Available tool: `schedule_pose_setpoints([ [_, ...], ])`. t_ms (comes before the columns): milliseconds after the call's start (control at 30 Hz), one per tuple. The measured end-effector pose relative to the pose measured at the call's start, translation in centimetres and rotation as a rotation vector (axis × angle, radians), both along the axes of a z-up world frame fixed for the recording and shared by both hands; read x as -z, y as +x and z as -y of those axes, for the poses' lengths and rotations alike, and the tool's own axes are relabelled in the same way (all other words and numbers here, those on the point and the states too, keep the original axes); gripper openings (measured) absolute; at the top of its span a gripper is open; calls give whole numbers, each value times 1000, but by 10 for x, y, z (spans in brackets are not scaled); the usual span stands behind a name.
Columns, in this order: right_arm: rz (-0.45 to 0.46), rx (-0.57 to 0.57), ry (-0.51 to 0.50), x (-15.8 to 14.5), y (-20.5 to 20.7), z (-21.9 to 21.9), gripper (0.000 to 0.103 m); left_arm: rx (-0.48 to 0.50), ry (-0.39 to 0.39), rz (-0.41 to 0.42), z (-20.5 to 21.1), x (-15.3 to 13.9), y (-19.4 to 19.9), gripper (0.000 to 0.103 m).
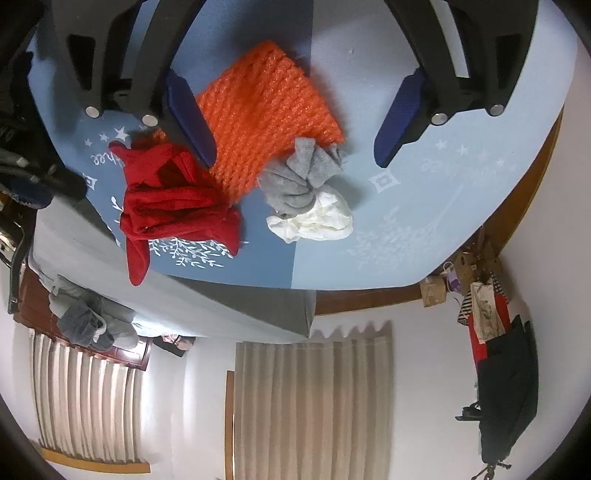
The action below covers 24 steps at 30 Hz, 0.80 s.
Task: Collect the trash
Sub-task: 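Grasp the red cloth with the right gripper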
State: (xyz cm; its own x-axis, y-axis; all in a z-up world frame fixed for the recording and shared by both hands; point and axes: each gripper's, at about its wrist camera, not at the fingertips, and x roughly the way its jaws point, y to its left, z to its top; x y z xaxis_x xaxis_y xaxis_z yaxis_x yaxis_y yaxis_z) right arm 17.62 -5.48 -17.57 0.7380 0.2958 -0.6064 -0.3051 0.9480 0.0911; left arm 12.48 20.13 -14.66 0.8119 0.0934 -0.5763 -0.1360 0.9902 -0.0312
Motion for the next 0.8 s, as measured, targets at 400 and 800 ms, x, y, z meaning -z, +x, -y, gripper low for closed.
schedule_pose_setpoints([
  [400,-2,-58,3,2,16,-27,86,-35,-18,14,-17,-3,3,81],
  [800,-36,-147,27,-3,27,-44,19,-51,-20,12,-21,-3,7,80],
])
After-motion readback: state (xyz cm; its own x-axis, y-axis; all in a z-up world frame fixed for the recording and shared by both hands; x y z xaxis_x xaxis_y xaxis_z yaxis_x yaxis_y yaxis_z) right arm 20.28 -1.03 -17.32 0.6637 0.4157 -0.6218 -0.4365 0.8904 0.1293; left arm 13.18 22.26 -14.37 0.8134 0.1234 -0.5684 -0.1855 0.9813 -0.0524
